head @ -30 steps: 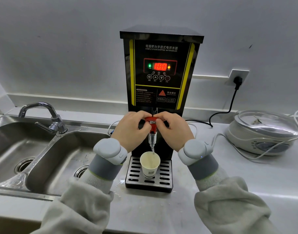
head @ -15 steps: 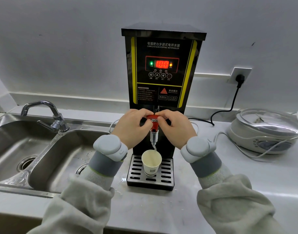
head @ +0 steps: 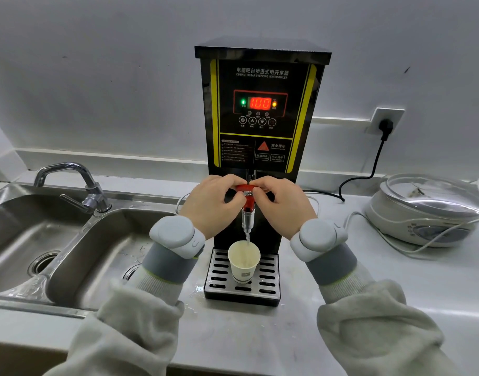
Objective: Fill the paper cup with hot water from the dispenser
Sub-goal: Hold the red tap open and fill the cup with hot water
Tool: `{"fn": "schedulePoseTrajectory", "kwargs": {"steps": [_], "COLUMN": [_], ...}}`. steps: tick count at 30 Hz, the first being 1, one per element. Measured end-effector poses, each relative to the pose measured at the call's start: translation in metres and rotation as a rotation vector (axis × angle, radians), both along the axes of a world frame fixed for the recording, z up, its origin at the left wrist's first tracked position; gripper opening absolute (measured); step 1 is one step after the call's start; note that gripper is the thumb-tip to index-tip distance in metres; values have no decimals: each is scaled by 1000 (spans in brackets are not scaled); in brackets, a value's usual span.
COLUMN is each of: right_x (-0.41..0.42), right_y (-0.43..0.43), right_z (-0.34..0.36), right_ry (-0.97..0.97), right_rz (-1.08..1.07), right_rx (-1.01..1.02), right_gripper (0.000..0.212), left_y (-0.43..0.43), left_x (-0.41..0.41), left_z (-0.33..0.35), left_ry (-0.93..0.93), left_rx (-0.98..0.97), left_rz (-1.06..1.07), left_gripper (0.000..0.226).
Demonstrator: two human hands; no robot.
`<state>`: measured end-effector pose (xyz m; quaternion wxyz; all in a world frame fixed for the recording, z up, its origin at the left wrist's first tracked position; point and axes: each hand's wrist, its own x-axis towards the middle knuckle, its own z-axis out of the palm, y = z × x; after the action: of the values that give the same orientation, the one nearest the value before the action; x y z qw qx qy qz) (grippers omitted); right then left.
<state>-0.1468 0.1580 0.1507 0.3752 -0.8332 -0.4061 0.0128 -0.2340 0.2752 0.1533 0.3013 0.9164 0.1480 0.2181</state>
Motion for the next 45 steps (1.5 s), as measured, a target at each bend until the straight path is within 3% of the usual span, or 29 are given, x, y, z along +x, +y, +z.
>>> {"fn": "schedulePoseTrajectory", "kwargs": {"steps": [45], "right_x": [-7], "right_y": [-2], "right_z": [9], "right_ry": [-66], "right_rz": [-20], "right_rx": [-63], "right_gripper": [28], "left_y": [0], "left_x": [1], "left_z": [0], "left_ry": [27], "left_rx": [25], "left_rz": [17], "left_gripper": [31]}}
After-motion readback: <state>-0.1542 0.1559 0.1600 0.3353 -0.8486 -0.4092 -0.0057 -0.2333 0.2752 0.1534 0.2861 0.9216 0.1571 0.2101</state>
